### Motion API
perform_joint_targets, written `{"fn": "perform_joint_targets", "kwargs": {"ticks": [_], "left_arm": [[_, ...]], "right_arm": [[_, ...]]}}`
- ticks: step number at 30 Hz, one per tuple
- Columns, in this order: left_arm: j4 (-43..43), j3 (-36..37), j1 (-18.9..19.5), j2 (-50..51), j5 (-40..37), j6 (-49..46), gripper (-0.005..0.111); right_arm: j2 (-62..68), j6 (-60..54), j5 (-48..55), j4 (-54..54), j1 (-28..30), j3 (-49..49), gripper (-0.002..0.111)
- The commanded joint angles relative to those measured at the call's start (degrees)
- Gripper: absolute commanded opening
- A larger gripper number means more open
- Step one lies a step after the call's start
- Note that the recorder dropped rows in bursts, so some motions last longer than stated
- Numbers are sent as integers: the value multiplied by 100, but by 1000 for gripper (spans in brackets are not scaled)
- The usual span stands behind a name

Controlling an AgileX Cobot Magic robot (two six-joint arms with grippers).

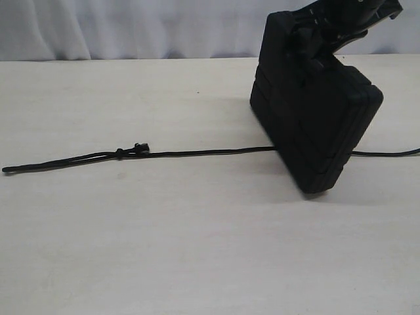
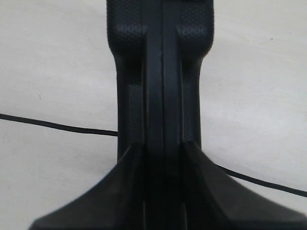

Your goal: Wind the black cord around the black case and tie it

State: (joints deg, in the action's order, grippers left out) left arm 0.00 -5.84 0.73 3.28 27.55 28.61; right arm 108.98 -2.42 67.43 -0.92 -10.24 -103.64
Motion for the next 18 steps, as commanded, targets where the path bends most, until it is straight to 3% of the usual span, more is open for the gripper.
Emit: {"fn": "perform_joint_targets", "kwargs": {"ticks": [1,5,7,13,18], "left_arm": [[2177,-1031,-14,1334,155,1419,0],[3704,-2006,-14,3021,199,2352,0],[4163,-2426,-14,3992,453,2359,0],[4242,-3349,-14,6690,904,2216,0],[4378,-4079,-14,8373,931,1912,0]], "right_arm": [[21,-99,254,24,7,45,4],[21,-99,254,24,7,45,4],[21,-99,254,24,7,45,4],[21,-99,254,24,7,45,4],[21,-99,254,24,7,45,4]]}}
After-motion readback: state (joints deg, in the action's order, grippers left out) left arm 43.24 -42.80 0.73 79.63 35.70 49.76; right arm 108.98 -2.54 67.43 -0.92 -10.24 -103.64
